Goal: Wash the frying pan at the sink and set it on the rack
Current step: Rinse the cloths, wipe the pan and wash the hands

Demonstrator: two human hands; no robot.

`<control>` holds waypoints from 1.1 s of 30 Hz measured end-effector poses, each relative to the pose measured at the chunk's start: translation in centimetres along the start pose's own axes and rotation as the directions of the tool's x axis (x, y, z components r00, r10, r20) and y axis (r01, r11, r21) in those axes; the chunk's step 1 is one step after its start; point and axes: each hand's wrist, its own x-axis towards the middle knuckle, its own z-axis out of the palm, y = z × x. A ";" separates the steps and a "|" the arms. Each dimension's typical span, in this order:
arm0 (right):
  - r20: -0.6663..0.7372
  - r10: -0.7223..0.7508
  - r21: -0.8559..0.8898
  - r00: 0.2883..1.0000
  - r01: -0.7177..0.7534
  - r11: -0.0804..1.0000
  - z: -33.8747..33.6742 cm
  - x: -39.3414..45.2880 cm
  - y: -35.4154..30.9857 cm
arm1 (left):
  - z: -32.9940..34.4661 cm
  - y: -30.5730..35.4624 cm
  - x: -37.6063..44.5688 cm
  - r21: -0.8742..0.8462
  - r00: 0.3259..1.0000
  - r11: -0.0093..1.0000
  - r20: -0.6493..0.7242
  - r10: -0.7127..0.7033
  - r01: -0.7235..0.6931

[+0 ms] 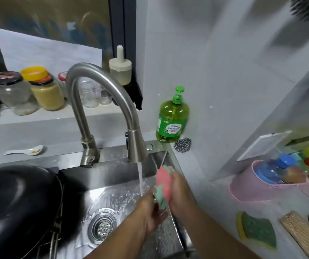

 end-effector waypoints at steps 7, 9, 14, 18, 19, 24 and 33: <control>0.328 -0.226 -0.514 0.917 0.374 0.772 -2.7 -4.1 -0.1 | 4.8 0.2 -0.9 -0.123 0.981 0.992 0.184 0.062 -0.040; 0.300 -0.367 -0.642 0.881 0.471 0.606 -4.2 -1.9 -1.6 | 5.1 0.0 -0.3 -0.031 0.969 0.998 0.239 0.069 -0.063; 0.369 -0.778 -0.881 0.509 0.458 -0.118 -6.6 6.5 -7.2 | 5.5 0.6 0.8 0.167 0.957 0.985 0.289 -0.015 -0.035; 0.633 -0.376 -0.771 0.676 0.511 -0.379 -7.8 10.8 -8.9 | 3.4 0.8 2.8 0.350 0.993 0.936 0.116 -0.001 -0.040; 0.665 -0.308 -0.733 0.681 0.514 -0.446 -8.4 11.5 -8.5 | 2.5 0.9 3.1 0.411 0.998 0.911 0.062 0.000 -0.026; 0.798 -0.349 -0.595 0.492 0.548 -0.588 -10.7 10.4 -6.9 | -2.9 2.8 4.4 0.632 0.990 0.775 -0.112 0.085 0.005; 0.466 -0.128 -0.837 0.875 0.389 -0.386 -15.7 1.4 -2.9 | -4.2 6.1 1.1 0.754 0.969 0.649 -0.071 0.236 -0.102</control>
